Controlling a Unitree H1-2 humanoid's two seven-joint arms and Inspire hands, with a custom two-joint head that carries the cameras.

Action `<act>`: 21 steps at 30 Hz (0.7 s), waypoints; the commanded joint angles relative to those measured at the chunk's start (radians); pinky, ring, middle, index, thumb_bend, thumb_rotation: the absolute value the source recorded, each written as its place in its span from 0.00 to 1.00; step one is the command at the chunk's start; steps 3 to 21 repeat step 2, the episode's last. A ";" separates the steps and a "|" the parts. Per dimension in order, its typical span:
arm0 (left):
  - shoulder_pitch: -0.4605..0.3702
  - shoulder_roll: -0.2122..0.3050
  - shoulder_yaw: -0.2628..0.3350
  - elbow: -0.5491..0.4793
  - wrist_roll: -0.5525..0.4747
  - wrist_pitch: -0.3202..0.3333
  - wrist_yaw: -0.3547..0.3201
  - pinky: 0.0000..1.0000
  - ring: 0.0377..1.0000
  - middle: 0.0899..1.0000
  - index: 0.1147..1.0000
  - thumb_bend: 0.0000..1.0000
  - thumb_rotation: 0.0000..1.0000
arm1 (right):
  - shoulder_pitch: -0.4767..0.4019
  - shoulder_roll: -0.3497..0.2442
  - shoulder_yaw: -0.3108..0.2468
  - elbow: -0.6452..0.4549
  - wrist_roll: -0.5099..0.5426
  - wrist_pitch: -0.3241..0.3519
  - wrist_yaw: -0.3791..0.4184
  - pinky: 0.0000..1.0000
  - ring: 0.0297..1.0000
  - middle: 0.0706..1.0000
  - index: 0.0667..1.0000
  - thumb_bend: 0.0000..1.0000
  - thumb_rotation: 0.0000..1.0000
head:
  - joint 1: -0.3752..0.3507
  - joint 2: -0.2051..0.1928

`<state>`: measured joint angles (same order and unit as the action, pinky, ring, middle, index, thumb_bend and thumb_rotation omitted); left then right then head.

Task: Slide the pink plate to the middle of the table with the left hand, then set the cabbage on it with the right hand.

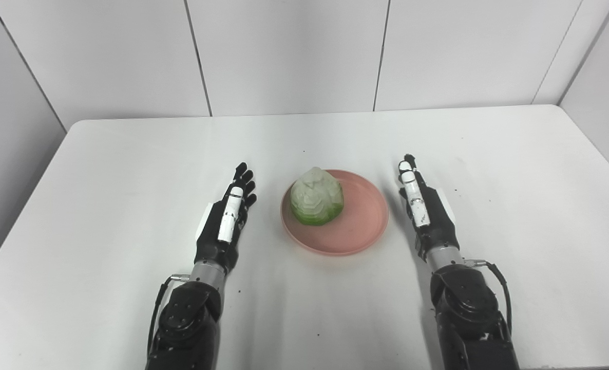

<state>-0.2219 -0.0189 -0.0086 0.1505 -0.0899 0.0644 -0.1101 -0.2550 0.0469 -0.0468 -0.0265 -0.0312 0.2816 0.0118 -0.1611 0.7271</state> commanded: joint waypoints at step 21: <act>-0.007 0.019 0.007 0.018 0.012 0.006 0.012 1.00 1.00 1.00 1.00 0.40 1.00 | -0.014 0.014 0.001 -0.010 -0.001 -0.074 -0.032 1.00 1.00 1.00 1.00 0.37 1.00 | -0.002 0.000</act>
